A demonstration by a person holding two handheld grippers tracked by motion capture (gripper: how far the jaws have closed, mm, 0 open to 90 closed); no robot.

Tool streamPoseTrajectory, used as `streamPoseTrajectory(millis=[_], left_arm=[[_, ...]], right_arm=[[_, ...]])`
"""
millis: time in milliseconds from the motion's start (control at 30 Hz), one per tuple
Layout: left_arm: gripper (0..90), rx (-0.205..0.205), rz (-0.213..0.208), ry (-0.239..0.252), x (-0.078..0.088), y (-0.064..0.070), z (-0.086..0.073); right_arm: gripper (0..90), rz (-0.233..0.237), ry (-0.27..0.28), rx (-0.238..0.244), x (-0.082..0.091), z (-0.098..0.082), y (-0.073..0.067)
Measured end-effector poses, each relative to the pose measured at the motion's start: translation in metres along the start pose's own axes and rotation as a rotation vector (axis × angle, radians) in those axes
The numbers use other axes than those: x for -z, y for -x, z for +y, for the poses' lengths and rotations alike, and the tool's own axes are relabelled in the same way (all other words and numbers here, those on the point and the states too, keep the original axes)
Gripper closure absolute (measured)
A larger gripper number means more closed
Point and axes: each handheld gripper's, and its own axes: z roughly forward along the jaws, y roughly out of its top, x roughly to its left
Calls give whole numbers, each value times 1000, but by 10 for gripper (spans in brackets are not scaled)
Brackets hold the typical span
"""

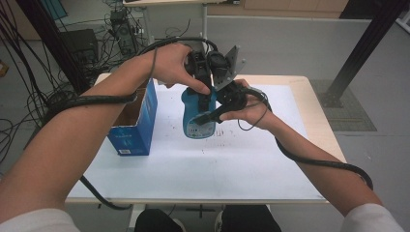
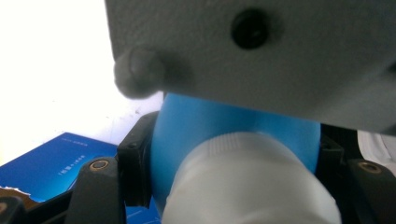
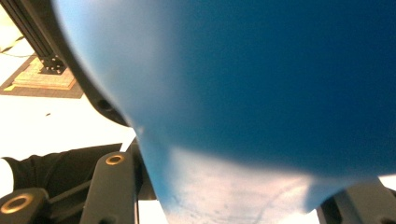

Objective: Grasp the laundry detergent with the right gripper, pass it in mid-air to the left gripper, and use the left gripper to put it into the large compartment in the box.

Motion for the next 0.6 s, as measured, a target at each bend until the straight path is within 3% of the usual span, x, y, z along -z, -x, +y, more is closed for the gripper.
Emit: streamPoseTrajectory(millis=[600], left_arm=[[361, -5, 7, 14, 0, -1, 0]], right_arm=[[439, -14, 1, 7, 1, -1, 2]])
